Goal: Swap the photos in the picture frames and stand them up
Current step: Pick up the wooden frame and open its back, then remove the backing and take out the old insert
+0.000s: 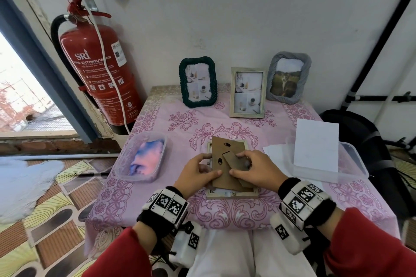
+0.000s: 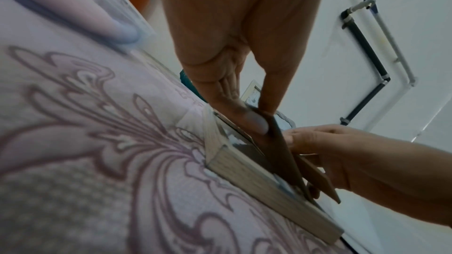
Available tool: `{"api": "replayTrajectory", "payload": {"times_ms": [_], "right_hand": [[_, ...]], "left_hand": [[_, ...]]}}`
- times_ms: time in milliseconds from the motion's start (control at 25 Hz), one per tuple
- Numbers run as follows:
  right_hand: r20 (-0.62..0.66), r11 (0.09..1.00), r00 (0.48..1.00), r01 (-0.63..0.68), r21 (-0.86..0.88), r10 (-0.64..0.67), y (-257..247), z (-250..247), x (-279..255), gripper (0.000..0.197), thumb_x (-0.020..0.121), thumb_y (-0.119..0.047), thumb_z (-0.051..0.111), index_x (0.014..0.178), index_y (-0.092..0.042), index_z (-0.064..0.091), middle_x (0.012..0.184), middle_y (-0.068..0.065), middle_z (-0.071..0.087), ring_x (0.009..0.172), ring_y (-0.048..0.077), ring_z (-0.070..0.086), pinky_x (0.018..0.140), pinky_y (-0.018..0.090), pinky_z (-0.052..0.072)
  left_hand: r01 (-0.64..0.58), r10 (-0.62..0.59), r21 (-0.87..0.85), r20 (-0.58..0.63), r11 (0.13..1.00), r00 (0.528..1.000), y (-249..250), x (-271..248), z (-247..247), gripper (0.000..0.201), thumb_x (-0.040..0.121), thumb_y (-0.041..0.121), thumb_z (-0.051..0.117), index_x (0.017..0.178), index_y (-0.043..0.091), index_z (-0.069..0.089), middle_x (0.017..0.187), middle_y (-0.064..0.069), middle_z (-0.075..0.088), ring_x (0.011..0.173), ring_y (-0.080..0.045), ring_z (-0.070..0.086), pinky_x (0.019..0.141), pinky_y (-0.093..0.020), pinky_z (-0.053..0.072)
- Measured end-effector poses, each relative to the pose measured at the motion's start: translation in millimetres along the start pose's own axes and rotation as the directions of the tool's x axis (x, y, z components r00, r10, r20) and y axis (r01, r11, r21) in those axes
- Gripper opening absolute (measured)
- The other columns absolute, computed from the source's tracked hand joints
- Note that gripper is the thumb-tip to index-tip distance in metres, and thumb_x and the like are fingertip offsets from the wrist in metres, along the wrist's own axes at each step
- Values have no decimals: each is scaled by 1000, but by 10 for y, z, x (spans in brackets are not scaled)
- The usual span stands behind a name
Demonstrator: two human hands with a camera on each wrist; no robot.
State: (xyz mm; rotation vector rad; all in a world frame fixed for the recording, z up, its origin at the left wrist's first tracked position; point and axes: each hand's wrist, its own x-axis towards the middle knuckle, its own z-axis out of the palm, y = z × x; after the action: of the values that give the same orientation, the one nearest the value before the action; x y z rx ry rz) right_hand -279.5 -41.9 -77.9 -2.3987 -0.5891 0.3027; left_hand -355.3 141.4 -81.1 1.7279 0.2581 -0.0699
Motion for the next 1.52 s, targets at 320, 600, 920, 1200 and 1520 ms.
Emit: {"api": "replayTrajectory", "payload": {"times_ms": [320,600,920,1200,1520], "right_hand": [[-42,993,997,-68,93,72,106,-84,-23,57,83,-23,64,133,-14,39,112,11,45,96,20,50,85,26,39],[43,993,995,-92,69,89,238,-72,-33,55,81,-16,65,131,-13,43,74,-12,49,80,14,51,70,23,35],[37,987,996,-88,135,84,256,-47,-53,53,84,-15,64,132,-14,42,73,-8,51,80,17,54,71,24,38],[33,986,996,-89,144,85,264,-24,-64,55,85,-15,63,135,-13,41,76,-3,54,85,19,54,74,25,40],[25,989,997,-74,128,72,290,0,-55,56,86,-17,62,137,-14,40,72,-8,51,80,16,53,71,23,36]], "left_hand": [[-65,68,27,-157,998,985,-6,-75,-224,50,85,0,62,132,8,47,70,-12,63,58,-10,61,53,-19,49],[-78,110,117,-300,990,948,23,-221,-709,50,85,3,63,132,10,49,83,-13,69,75,-21,65,78,-42,55],[-9,132,336,-347,942,928,-96,-252,-828,50,85,6,65,133,7,50,87,-18,68,80,-22,62,71,-32,54],[73,97,472,-326,879,940,-136,-266,-782,55,82,13,70,132,2,50,106,-13,68,96,-25,64,88,-37,53],[38,102,707,-155,706,983,-132,-353,-628,52,73,16,76,122,9,61,129,-8,56,117,-23,53,88,-18,35]]}}
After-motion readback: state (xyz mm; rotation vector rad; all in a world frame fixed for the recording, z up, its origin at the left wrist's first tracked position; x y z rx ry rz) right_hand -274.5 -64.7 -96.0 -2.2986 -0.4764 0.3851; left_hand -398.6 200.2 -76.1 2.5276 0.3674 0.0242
